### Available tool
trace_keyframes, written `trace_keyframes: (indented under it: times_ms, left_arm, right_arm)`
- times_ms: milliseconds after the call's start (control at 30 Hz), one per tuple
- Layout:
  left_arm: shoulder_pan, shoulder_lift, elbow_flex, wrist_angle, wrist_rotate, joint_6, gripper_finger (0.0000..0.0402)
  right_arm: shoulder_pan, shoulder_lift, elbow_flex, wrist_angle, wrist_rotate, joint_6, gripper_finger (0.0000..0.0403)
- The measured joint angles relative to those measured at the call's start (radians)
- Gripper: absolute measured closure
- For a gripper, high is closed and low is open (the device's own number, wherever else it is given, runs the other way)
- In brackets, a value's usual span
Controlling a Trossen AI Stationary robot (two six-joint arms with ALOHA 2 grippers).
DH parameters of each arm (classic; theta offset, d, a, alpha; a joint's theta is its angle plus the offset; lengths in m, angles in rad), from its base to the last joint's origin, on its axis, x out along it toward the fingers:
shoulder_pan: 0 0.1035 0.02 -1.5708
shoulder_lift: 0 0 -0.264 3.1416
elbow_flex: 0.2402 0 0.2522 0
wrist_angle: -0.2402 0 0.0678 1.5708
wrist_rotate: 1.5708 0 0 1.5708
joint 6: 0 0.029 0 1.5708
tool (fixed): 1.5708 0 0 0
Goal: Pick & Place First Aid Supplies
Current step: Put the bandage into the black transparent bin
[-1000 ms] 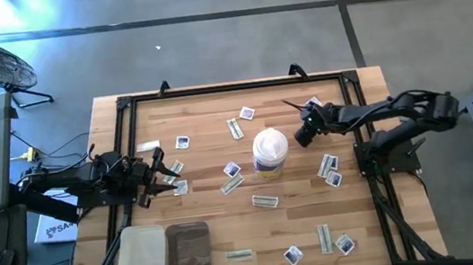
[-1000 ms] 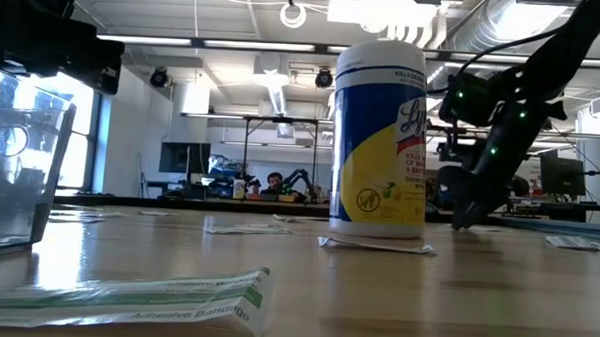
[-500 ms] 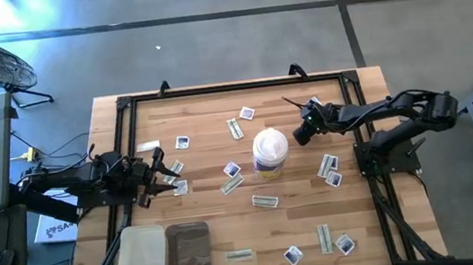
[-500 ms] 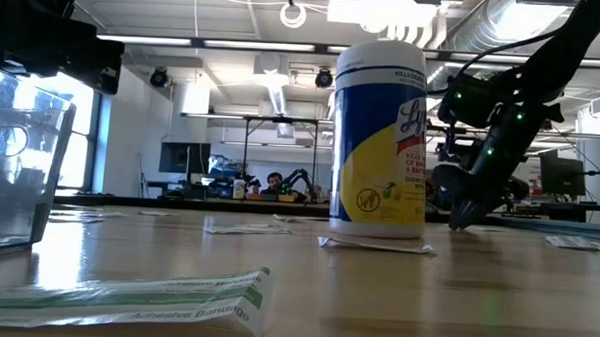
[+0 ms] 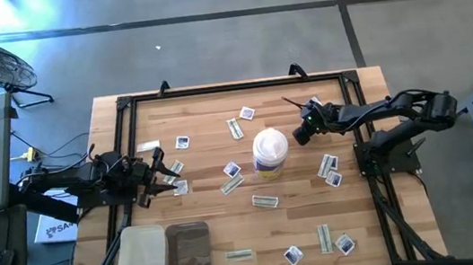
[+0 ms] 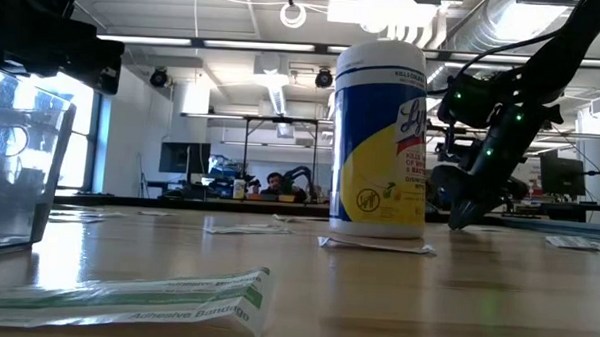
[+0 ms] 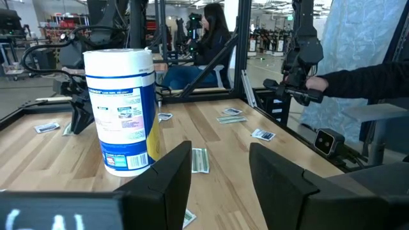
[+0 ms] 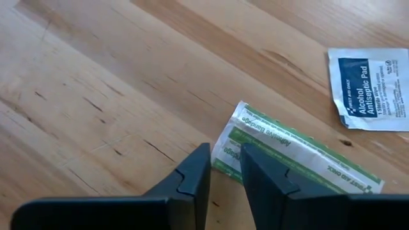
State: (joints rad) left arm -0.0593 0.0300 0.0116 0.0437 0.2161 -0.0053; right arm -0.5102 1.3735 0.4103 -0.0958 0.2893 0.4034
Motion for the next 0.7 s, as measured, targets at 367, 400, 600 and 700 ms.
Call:
trace_keyframes:
  times_ms: [367,400,600,700]
  left_arm:
    - [0.0,0.0,0.0,0.0,0.0,0.0,0.0247]
    - [0.0,0.0,0.0,0.0,0.0,0.0,0.0247]
    - [0.0,0.0,0.0,0.0,0.0,0.0,0.0247]
    - [0.0,0.0,0.0,0.0,0.0,0.0,0.0247]
  right_arm:
    - [0.0,0.0,0.0,0.003,0.008,-0.002,0.0289]
    - [0.0,0.0,0.0,0.004,0.008,-0.003,0.029]
    - [0.0,0.0,0.0,0.012,0.008,-0.01,0.0302]
    - [0.0,0.001,0.0,0.018,0.007,-0.01,0.0308]
